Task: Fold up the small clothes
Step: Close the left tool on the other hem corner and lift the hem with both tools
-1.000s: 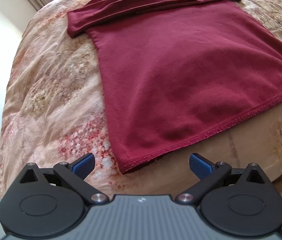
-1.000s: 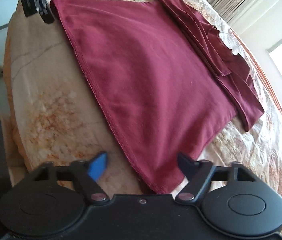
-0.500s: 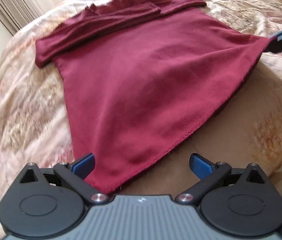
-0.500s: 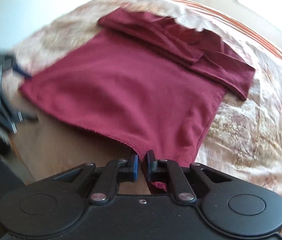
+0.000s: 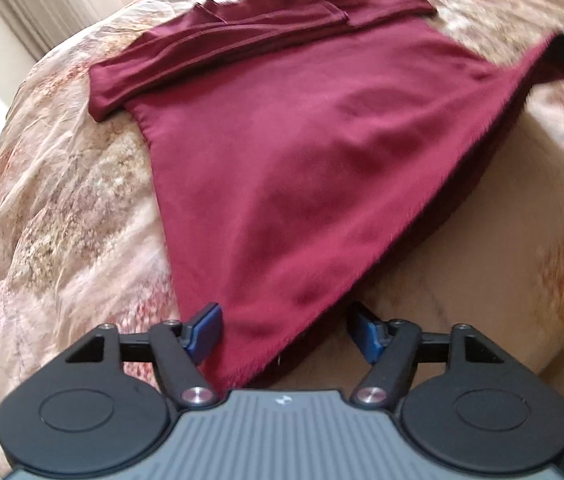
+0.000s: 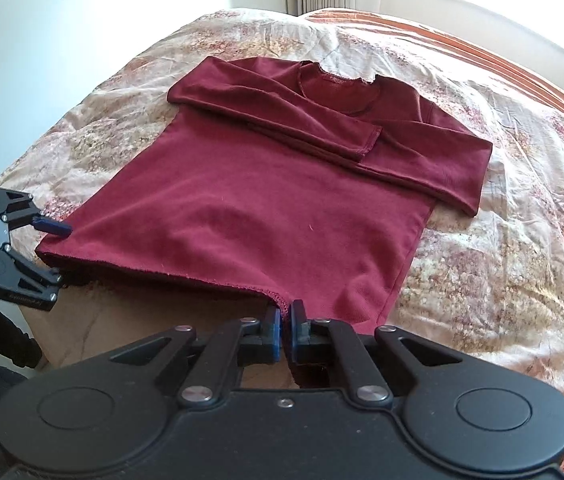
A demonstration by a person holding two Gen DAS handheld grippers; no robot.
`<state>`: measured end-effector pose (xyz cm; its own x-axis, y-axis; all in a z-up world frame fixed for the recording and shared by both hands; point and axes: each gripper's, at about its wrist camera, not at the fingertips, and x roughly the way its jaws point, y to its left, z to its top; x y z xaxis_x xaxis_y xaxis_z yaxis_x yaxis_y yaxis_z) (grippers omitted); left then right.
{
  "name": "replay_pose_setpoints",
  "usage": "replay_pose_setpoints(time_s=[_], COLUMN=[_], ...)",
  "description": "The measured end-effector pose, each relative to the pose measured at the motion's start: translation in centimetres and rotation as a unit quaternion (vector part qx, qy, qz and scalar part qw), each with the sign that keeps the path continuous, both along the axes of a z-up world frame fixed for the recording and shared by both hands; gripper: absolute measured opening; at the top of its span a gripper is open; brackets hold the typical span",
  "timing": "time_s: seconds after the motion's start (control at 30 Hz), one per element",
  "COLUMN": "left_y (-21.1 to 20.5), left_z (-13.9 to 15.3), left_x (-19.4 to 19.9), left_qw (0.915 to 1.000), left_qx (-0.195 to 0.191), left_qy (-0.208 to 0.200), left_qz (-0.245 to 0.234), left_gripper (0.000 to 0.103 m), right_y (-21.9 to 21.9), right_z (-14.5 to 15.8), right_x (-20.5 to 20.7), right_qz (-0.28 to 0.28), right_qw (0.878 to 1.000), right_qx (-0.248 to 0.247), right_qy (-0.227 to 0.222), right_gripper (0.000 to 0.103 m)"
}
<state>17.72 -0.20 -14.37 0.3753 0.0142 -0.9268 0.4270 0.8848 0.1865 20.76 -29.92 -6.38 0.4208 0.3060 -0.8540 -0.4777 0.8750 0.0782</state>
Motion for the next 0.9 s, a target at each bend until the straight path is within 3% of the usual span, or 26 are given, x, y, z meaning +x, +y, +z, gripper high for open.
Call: replay_pose_setpoints(time_s=[0.27, 0.33, 0.4, 0.47, 0.6, 0.77, 0.9], left_y=[-0.2, -0.2, -0.2, 0.1, 1.3, 0.7, 0.2], left_z=[-0.4, -0.2, -0.1, 0.0, 1.5, 3.2, 4.3], left_x=[-0.3, -0.4, -0.4, -0.4, -0.4, -1.5, -3.1], left_qw=[0.9998, 0.9999, 0.9998, 0.9992, 0.9985, 0.9931, 0.987], left_qx=[0.003, -0.002, 0.012, 0.03, 0.018, 0.062, 0.073], left_qy=[0.006, 0.003, -0.006, -0.019, -0.046, -0.069, -0.069], left_qz=[0.018, 0.015, 0.012, 0.017, 0.023, -0.072, -0.126], left_gripper=[0.077, 0.061, 0.027, 0.009, 0.004, 0.003, 0.002], right_y=[-0.4, -0.5, -0.5, -0.6, -0.6, -0.1, -0.1], right_z=[0.4, 0.7, 0.9, 1.1, 0.7, -1.2, -2.2], right_x=[0.7, 1.1, 1.4, 1.5, 0.8, -1.7, -4.2], right_qz=[-0.026, -0.03, -0.031, -0.027, -0.011, 0.032, 0.068], right_qw=[0.999, 0.999, 0.999, 0.999, 1.0, 0.999, 0.996], right_qx=[0.029, 0.034, 0.034, 0.032, 0.018, -0.025, -0.045], right_qy=[0.002, -0.001, -0.006, -0.007, -0.002, 0.015, 0.026], right_gripper=[0.004, 0.004, 0.004, 0.004, 0.004, 0.003, 0.003])
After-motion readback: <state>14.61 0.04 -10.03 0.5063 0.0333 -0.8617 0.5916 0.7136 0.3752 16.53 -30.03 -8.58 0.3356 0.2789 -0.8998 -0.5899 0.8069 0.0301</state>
